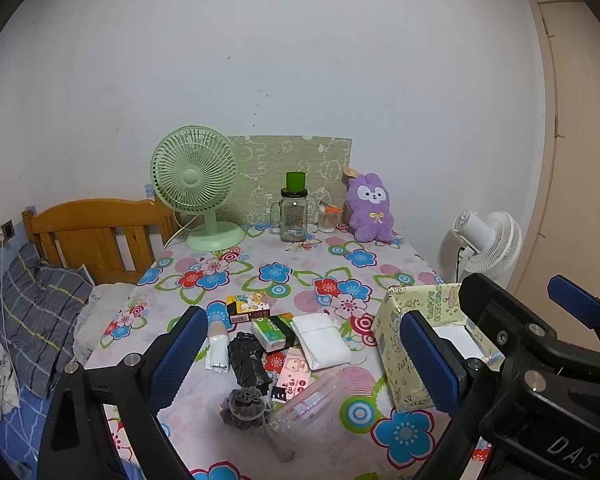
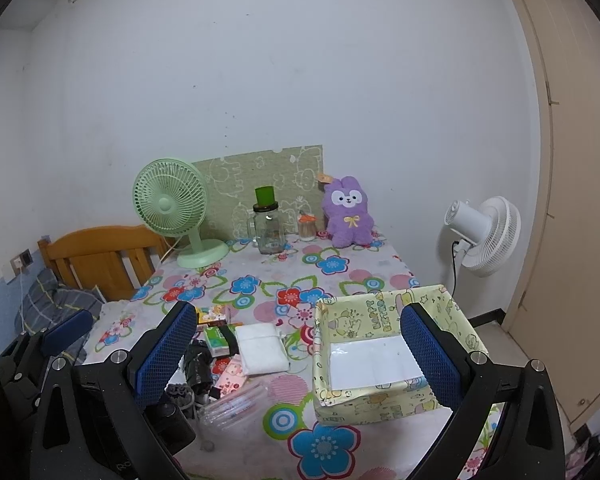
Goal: Organize soft objects
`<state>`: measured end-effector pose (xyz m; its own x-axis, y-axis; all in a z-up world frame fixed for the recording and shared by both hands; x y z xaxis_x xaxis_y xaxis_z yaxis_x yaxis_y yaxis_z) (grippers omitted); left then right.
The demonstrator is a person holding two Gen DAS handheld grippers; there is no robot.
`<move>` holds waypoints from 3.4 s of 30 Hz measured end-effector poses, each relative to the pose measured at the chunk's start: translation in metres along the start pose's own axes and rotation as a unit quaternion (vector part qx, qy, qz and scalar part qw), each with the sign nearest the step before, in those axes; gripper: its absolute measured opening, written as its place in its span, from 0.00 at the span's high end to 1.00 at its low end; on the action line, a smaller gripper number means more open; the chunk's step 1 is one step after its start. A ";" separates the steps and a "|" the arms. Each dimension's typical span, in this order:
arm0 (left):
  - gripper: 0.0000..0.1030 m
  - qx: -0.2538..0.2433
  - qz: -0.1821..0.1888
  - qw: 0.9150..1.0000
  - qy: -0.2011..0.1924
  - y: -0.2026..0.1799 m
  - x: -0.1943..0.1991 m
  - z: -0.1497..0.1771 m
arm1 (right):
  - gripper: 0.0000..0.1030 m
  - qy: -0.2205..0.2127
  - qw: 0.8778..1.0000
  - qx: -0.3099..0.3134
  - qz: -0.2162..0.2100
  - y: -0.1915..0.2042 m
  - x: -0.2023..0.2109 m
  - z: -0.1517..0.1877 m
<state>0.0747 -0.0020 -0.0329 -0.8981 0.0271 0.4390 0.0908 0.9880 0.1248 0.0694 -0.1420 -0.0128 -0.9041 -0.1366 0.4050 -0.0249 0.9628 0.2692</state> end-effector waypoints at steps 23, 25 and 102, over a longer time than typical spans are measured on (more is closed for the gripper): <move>0.11 -0.003 0.003 1.000 0.028 0.017 -0.038 0.039 | 0.00 0.031 0.999 -0.009 -0.012 0.014 -0.047 0.040; 0.11 -0.004 0.004 0.999 0.033 0.018 -0.043 0.045 | 0.01 0.034 0.999 -0.010 -0.011 0.015 -0.051 0.046; 0.65 -0.003 0.030 0.989 0.142 0.040 -0.127 0.135 | 0.74 0.213 0.976 -0.036 0.030 0.042 -0.170 0.159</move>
<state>0.1347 0.0549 -0.2035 -0.7345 0.0411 0.6773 0.1442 0.9848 0.0966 0.1540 -0.0408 -0.2095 -0.6437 -0.1790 0.7441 0.0671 0.9553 0.2879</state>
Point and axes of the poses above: each gripper's, at about its wrist camera, not at the fingertips, and x roughly against the way its jaws point, y to its left, z to its underside, the point moved 7 cm from there along -x, roughly the way its jaws point, and after that the axes turned 10 degrees about -x, right-handed, at the moved point
